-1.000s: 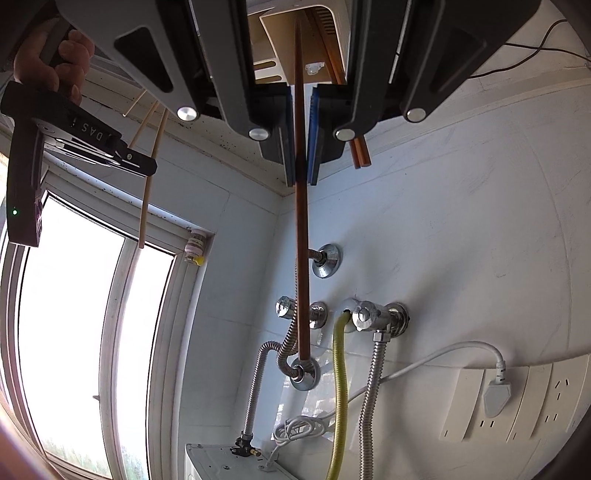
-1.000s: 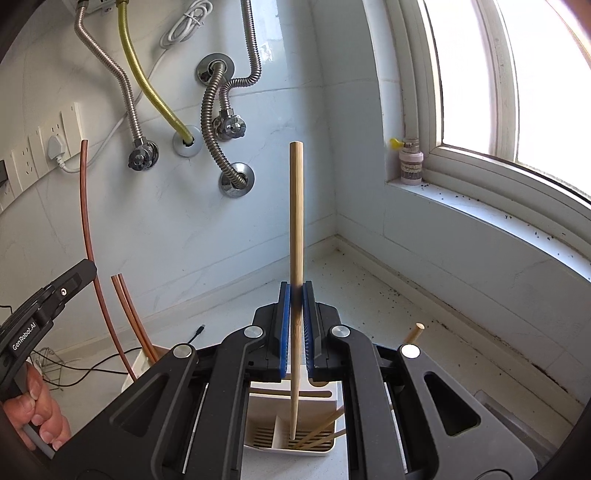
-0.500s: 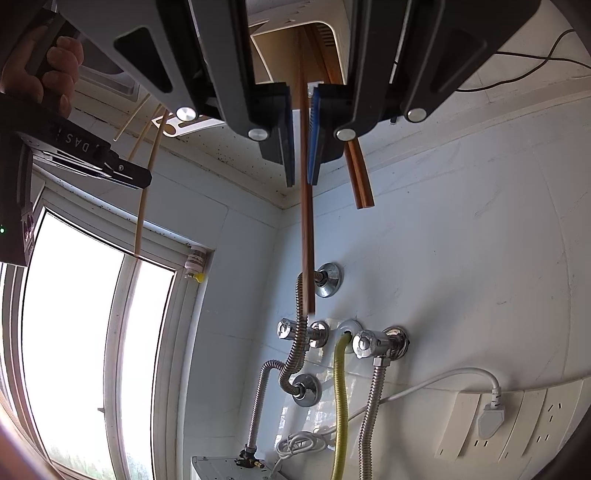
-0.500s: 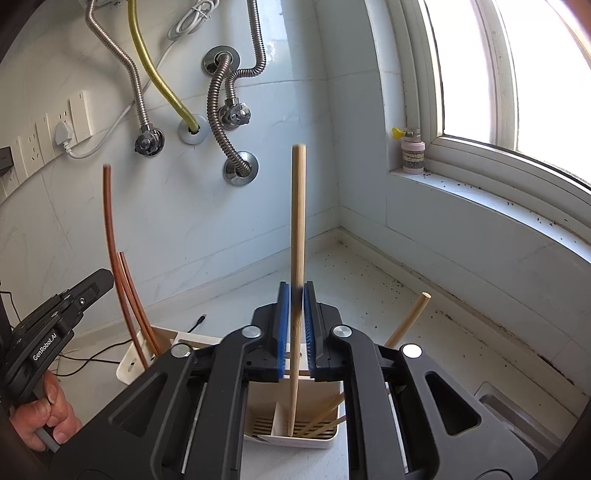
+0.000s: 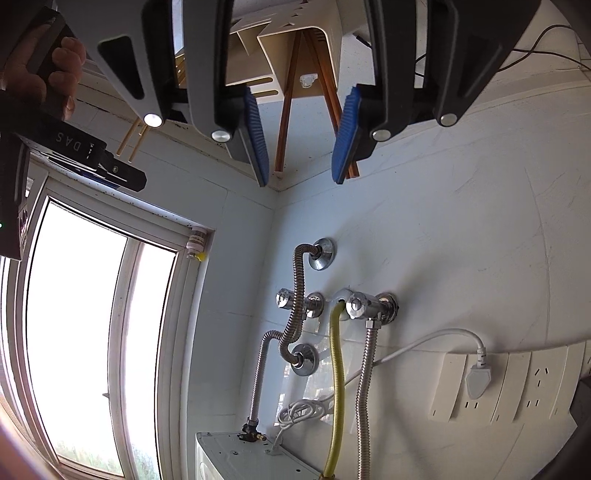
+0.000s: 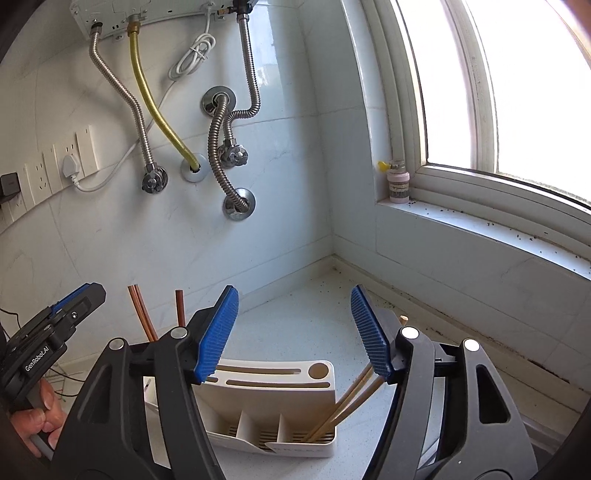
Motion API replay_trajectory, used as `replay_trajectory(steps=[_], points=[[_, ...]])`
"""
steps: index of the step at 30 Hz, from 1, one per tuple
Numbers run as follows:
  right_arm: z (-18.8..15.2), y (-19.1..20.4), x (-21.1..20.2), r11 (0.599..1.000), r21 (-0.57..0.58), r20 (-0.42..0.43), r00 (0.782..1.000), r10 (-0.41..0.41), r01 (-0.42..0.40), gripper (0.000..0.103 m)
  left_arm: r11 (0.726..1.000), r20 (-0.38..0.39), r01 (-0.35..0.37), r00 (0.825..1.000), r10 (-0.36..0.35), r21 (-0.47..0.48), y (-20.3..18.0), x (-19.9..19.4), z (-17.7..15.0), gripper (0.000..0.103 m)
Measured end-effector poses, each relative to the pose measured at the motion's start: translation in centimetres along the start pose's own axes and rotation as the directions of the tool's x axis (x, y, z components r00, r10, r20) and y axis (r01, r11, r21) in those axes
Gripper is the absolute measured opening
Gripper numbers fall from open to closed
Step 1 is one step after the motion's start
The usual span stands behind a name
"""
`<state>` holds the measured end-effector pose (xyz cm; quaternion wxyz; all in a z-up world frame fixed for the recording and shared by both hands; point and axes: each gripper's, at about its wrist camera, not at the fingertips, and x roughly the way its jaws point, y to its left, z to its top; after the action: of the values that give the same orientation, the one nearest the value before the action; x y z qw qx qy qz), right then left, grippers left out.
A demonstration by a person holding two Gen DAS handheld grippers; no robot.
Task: Organize utensils
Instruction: 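Lower the chopsticks into the holder and open both tools, then move both open tools back over the remaining chopsticks on the counter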
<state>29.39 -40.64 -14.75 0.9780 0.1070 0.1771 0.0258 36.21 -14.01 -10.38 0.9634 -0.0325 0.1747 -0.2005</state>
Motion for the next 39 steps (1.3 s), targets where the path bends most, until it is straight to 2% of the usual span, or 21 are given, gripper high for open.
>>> replay_trajectory(steps=[2,4,8,10,12,16,18,23,30,39], points=[[0.2,0.1,-0.3,1.0,0.0,0.003,1.0,0.007,-0.007,0.061,1.0,0.022,-0.026,0.999,0.026,-0.005,0.2,-0.8,0.3,0.059],[0.4,0.3,-0.7,1.0,-0.006,0.015,1.0,0.004,-0.004,0.062,0.999,0.029,-0.034,0.999,0.034,-0.01,0.4,-1.4,0.6,0.06],[0.9,0.5,-1.6,1.0,0.004,0.036,0.999,0.01,-0.01,0.071,0.998,0.075,-0.066,0.995,0.067,-0.008,0.6,-3.2,1.3,0.081],[1.1,0.7,-2.1,1.0,0.01,0.056,0.998,0.022,-0.023,0.073,0.997,0.088,-0.07,0.994,0.071,-0.02,1.0,-4.1,1.6,0.084],[1.4,0.9,-2.6,1.0,0.013,0.068,0.997,0.027,-0.028,0.076,0.997,0.093,-0.068,0.993,0.072,-0.037,1.3,-4.9,1.9,0.091],[1.8,1.6,-3.3,0.999,0.014,0.089,0.995,0.043,-0.044,0.08,0.996,0.11,-0.084,0.99,0.088,-0.037,1.8,-6.5,2.2,0.095],[1.9,2.2,-3.7,0.998,0.012,0.1,0.993,0.054,-0.056,0.087,0.994,0.116,-0.098,0.988,0.102,-0.037,2.1,-7.2,2.3,0.097],[2.1,4.0,-4.6,0.996,-0.011,0.125,0.988,0.092,-0.092,0.094,0.99,0.151,-0.127,0.979,0.135,-0.064,3.4,-9.7,2.7,0.098],[2.6,7.0,-5.3,0.986,-0.022,0.137,0.976,0.168,-0.166,0.094,0.979,0.157,-0.19,0.967,0.199,-0.069,5.7,-12.6,2.7,0.098],[2.3,12.9,-4.9,0.955,-0.078,0.113,0.949,0.294,-0.287,0.094,0.942,0.154,-0.311,0.932,0.328,-0.127,9.7,-17.4,2.1,0.098]])
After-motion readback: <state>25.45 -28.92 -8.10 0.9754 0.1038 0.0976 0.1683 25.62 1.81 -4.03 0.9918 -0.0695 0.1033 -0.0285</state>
